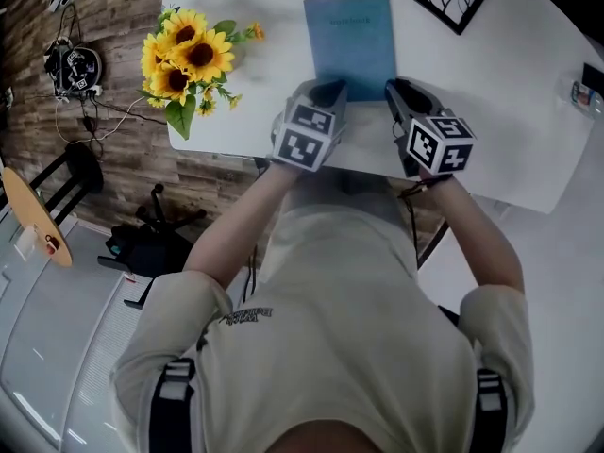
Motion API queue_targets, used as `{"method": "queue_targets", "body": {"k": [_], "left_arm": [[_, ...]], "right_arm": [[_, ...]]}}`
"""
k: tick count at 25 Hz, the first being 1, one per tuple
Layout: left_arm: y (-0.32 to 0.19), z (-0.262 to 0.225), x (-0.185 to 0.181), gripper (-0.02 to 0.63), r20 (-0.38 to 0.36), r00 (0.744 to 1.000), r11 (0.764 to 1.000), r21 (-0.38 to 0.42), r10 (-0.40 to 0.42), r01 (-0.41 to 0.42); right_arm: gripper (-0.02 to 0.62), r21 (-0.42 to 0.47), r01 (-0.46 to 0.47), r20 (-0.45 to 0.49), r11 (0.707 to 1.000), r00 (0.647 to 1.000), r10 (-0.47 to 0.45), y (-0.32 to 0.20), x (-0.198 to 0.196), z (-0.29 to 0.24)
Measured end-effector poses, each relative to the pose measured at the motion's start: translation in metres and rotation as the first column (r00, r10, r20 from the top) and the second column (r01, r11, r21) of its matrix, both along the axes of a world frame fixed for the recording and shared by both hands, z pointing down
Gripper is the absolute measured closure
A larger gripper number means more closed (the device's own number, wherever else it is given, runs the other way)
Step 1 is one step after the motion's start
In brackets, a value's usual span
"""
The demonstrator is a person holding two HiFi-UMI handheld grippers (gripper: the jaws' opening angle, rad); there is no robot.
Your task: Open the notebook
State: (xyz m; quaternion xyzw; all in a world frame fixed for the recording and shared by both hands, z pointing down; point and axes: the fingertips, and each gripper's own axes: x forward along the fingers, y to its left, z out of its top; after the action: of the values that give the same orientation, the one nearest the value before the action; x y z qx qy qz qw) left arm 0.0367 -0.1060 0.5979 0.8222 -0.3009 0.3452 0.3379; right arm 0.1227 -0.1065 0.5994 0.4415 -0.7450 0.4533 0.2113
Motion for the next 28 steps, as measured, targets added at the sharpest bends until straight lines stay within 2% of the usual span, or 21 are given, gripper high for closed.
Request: {"method": "queue_targets", "body": {"k": [4, 6, 9, 13, 18, 23, 26, 28], "left_arm": [[0.002, -0.004, 0.002, 0.594, 0.031, 0.999, 0.998, 0.053, 0.022, -0.024], [0.002, -0.015, 0.003, 0.594, 0.024, 0.999, 0.996, 0.087, 0.023, -0.025], [0.0, -0.042, -0.004, 0.594, -0.001, 1.0, 0.993, 0.119, -0.003, 0.003], [0.003, -0.081, -0.025, 0.594, -0.044, 0.997, 0.987, 0.147, -0.067, 0.073], [0.017, -0.11, -0.068, 0.594, -0.082, 0.979, 0.97, 0.145, -0.187, 0.197], [0.024, -0.113, -0.109, 0.594, -0.087, 0.951, 0.945, 0.119, -0.296, 0.305], [0.025, -0.106, -0.127, 0.594, -0.086, 0.936, 0.932, 0.1, -0.34, 0.348], [0.026, -0.101, -0.133, 0.594, -0.09, 0.931, 0.929, 0.081, -0.353, 0.36]], "right_arm": [[0.563, 0.041, 0.006, -0.022, 0.999, 1.0, -0.005, -0.002, 0.0, -0.017], [0.578, 0.073, 0.003, -0.013, 0.997, 1.0, -0.002, -0.002, -0.004, -0.034], [0.588, 0.167, 0.057, -0.004, 0.984, 0.998, -0.057, 0.0, -0.022, -0.07], [0.588, 0.298, 0.222, -0.002, 0.928, 0.973, -0.232, 0.005, -0.072, -0.117], [0.581, 0.36, 0.317, 0.032, 0.878, 0.936, -0.351, 0.008, -0.127, -0.134], [0.539, 0.381, 0.412, 0.097, 0.827, 0.872, -0.479, 0.015, -0.175, -0.128], [0.479, 0.368, 0.508, 0.088, 0.779, 0.815, -0.572, 0.025, -0.197, -0.108], [0.472, 0.344, 0.557, 0.083, 0.756, 0.784, -0.615, 0.032, -0.206, -0.092]]}}
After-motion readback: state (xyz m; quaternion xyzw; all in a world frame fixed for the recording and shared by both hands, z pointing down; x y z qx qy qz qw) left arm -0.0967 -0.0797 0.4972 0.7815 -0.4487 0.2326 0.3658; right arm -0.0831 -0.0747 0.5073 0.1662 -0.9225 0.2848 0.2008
